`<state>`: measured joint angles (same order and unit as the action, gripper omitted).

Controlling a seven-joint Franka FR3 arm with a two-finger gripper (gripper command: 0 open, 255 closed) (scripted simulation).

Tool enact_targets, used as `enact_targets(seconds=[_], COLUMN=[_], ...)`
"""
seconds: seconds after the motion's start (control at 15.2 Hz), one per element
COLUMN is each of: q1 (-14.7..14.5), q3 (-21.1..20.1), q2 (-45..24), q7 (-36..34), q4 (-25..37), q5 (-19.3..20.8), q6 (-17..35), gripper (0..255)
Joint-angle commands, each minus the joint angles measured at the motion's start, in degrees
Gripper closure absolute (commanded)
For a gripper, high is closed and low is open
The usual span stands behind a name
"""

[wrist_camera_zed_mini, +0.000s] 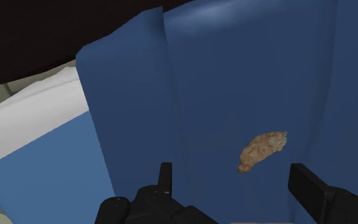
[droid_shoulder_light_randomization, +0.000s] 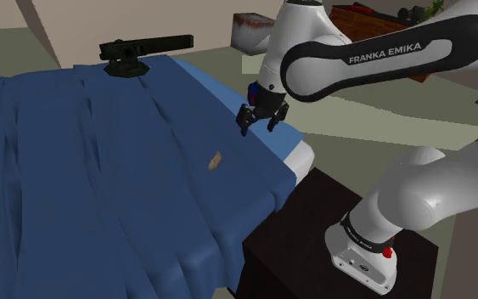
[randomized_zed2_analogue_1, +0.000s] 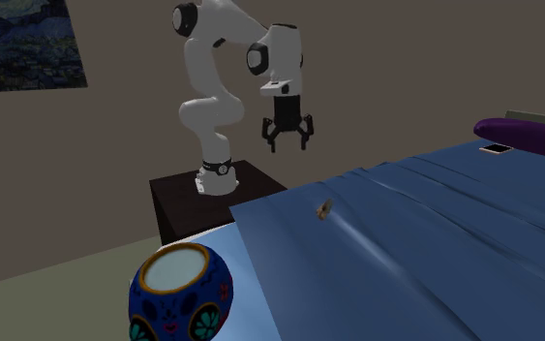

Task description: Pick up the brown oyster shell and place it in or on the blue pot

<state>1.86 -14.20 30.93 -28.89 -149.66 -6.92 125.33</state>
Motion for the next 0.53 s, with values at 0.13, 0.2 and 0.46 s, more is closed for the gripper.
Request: enact_targets(seconds=[0.13,0.2,0.46], q1=[1.45,1.99,4.8], q3=[-4.05,-5.03,-8.92], q2=[-8.06,-10.32,-20.12], q7=[-7.78,-9.81,-19.29], q4=[-0.11,0.13,2.16], q5=[-0.25,0.1,3.89], q6=[9.94,12.34,21.34], gripper=[0,0,0])
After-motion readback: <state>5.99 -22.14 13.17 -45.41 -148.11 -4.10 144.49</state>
